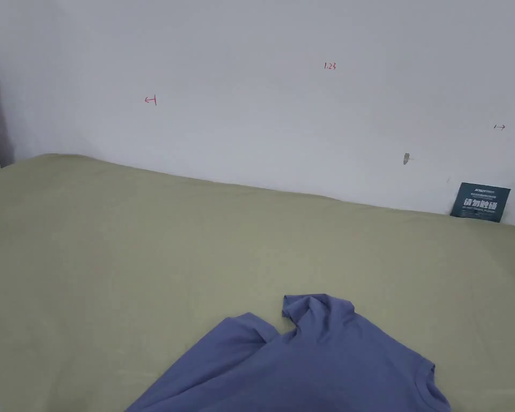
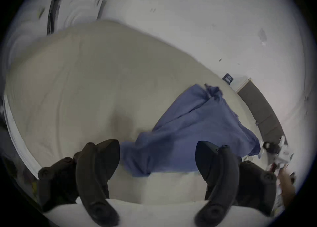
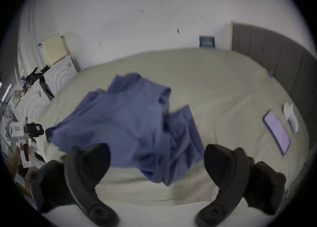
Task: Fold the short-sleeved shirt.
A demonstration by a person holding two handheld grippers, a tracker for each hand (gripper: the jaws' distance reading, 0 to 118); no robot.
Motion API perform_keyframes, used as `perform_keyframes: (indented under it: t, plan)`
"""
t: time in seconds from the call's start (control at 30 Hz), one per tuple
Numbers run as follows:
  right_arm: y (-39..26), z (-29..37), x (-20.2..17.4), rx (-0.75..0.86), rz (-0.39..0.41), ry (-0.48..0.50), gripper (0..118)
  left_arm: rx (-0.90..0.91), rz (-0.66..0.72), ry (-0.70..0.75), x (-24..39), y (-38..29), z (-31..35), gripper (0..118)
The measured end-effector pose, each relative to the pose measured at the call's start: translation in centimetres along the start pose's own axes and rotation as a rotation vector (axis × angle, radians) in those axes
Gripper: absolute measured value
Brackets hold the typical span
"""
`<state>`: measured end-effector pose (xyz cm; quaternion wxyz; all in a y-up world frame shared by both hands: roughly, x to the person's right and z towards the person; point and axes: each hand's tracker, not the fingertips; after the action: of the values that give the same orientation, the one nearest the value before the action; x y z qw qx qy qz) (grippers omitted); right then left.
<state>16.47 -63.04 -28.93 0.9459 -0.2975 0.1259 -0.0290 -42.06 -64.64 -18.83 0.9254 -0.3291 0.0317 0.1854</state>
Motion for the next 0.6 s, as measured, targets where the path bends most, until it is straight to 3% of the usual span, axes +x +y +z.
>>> perform_keyframes:
  t: [0.1,0.17,0.27,0.33,0.37,0.4,0.47,0.6]
  plan:
    - [1.5,1.6,-3.6,0.062,0.082,-0.08,104,0.116,-0.16,0.036,3.6,0.4,1.7,97]
    - [1.6,2.4,-6.2,0.108,0.138,-0.14,89,0.183,-0.228,0.095,5.9,-0.3,2.7,95]
    - [0.1,4.0,-9.5,0.195,0.162,-0.192,5,0.236,-0.239,0.089,8.1,-2.5,3.9,82]
    - [-1.6,4.8,-11.0,0.226,0.115,-0.158,0,0.248,-0.262,0.101,9.1,-4.0,4.3,20]
    - [-2.4,5.2,-11.4,0.217,0.083,-0.103,0,0.251,-0.265,0.113,9.5,-4.9,4.2,0]
    - [-3.1,5.4,-11.9,0.199,0.068,-0.083,0,0.269,-0.277,0.173,10.0,-5.6,4.4,0]
    - [-4.4,5.5,-12.9,0.16,0.074,-0.074,0,0.172,-0.273,0.103,9.8,-5.8,4.1,0]
    - [-6.0,5.0,-13.6,0.099,0.081,-0.024,0,0.123,-0.25,0.123,8.2,-5.5,3.6,0]
